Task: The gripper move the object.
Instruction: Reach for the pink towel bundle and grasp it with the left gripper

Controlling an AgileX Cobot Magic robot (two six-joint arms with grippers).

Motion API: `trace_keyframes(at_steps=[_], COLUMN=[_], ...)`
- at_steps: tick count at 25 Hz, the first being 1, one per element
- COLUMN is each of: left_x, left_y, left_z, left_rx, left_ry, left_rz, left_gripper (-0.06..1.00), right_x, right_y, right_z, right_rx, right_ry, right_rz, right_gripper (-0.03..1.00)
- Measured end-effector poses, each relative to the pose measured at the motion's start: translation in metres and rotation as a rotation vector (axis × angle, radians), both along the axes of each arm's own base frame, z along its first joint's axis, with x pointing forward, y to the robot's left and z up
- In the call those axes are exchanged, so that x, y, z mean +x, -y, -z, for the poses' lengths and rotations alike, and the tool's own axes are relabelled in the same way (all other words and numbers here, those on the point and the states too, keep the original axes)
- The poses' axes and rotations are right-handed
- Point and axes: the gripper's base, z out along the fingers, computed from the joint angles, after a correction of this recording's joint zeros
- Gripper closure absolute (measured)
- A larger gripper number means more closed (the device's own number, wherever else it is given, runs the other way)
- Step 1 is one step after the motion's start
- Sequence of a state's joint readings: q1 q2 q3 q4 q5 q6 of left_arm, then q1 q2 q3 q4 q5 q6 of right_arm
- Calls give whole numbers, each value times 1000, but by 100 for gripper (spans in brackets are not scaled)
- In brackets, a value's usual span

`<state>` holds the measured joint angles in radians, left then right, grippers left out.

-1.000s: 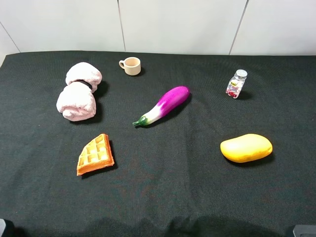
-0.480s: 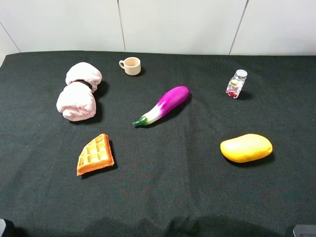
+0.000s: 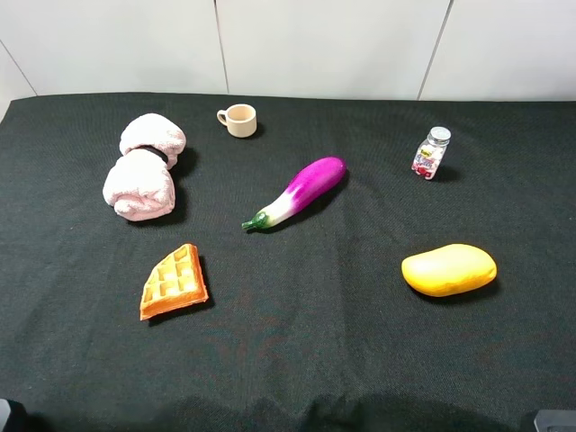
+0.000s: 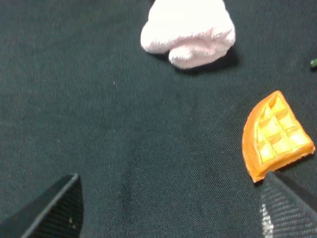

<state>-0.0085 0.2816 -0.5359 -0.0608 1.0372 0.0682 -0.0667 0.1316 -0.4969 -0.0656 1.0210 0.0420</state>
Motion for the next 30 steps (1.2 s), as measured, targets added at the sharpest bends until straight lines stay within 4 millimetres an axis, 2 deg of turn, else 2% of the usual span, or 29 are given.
trace_keyframes(at_steps=[7,14,20,30], left_x=[37,83,125,185], left_y=[0,0,1,1], left_z=[-10,-13,-9,3], left_rx=[0,-4,-4,-9], left_ry=[-132,-236,-318,-408], left_rz=[-3,-13,-17,-31], left_gripper=[18,18,18,18], right_x=[0,0,0,0], right_y=[0,0,0,0], right_z=[0,0,0,0], right_rx=[0,0,0,0], right_ry=[0,0,0,0], right_rz=[0,0,0,0], right_gripper=[27,27,27,27])
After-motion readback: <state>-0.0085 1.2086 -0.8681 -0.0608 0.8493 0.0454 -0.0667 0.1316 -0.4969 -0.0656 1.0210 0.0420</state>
